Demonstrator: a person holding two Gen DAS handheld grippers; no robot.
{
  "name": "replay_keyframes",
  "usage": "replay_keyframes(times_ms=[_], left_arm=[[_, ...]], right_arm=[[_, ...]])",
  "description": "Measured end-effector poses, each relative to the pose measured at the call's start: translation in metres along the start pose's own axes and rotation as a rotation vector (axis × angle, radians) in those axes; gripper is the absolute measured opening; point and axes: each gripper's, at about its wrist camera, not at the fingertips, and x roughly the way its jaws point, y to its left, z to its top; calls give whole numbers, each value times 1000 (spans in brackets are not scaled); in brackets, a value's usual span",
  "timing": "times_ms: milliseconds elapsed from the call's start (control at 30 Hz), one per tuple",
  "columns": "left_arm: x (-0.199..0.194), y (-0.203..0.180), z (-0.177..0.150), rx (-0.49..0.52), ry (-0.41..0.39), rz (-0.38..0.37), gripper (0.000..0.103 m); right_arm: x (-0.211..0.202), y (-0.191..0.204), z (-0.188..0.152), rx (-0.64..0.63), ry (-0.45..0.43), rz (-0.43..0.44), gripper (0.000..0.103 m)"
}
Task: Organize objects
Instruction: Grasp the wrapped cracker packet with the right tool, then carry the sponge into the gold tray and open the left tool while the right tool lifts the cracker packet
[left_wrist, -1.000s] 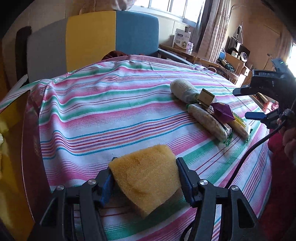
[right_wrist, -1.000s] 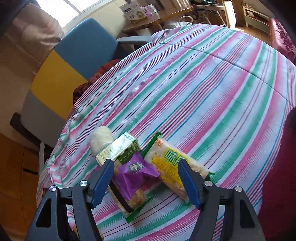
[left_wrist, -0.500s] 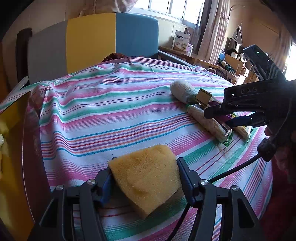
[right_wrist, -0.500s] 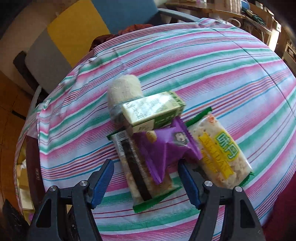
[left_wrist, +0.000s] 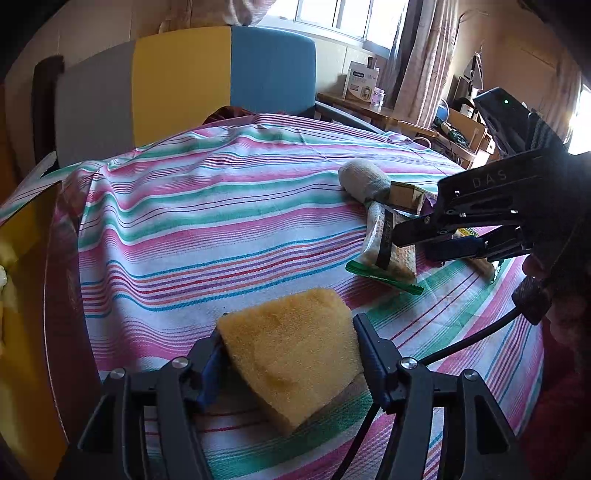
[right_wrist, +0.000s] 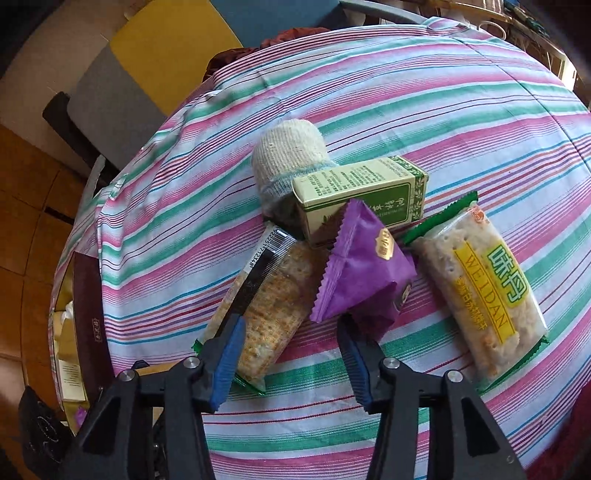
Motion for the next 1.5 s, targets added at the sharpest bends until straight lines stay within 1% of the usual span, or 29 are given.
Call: replay_keyframes(times_ms=[33, 67, 133, 300, 333, 367, 400, 433, 467, 567, 667, 1067, 1233, 1367, 1500], left_arm=[[0, 0, 0, 1, 0, 0, 64], [0, 0, 0, 0, 0, -1, 64], [0, 1, 0, -1, -2, -2, 64], [0, 1, 0, -1, -3, -3, 64], [0, 1, 0, -1, -3, -3, 64], [0, 1, 0, -1, -3, -3, 64], [0, 1, 0, 0, -2, -3, 64], [0, 1, 0, 0, -2, -3, 64], [0, 1, 0, 0, -2, -3, 64], [0, 1, -1, 0, -1, -3, 64], [0, 0, 0, 1, -1, -2, 64], [1, 0, 0, 4, 3, 1, 65], [-1, 0, 1, 2, 6, -8, 61], [-12, -3, 3, 9, 12, 1, 60], [-34, -6, 6, 15, -20, -7, 60]], right_arm=[[2, 1, 1, 15, 4, 14, 67], [3, 2, 3, 26, 3, 29, 71], [6, 7, 7, 45, -9, 46, 72], [15, 19, 13, -4, -33, -33, 73], [16, 23, 13, -31, -33, -49, 72], [17, 27, 12, -67, -37, -82, 60], [18, 32, 10, -114, -40, -137, 48], [19, 36, 8, -151, -34, -167, 40], [19, 38, 6, -177, -26, -172, 39], [19, 36, 3, -227, 8, -172, 39], [20, 32, 2, -233, 20, -162, 40], [20, 39, -6, -315, 12, -219, 41], [19, 39, -9, -343, 5, -235, 41], [17, 41, -14, -387, -12, -263, 41], [19, 43, -15, -406, -24, -277, 41]])
